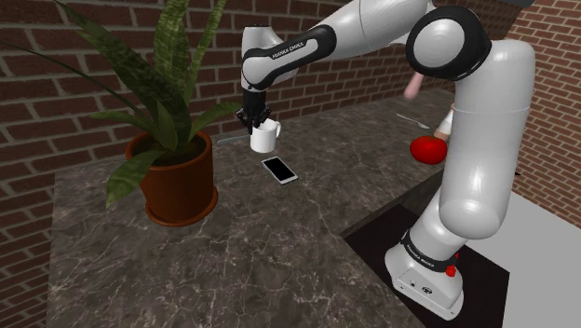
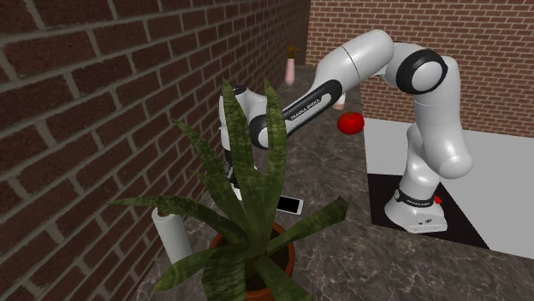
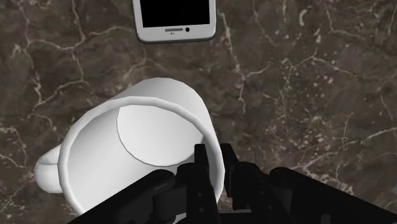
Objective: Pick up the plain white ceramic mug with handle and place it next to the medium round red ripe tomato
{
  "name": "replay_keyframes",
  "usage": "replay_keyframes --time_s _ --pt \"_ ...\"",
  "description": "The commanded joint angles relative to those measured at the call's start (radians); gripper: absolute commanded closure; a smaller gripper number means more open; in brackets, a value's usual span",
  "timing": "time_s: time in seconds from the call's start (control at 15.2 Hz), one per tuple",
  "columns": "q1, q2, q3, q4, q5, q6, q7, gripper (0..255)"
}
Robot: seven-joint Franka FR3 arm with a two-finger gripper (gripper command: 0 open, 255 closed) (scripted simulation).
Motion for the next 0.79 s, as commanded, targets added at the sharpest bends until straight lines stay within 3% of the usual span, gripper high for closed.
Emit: replay_keyframes --time_s 0.0,0.33,0.73 --pt "0.0 0.0 0.0 0.0 0.0 0.0 0.0 255" --pt "0.0 0.0 0.0 0.0 0.0 0.0 0.0 255" --pt "-0.001 -0.031 0.002 0.038 0.004 -0.069 -0.004 255"
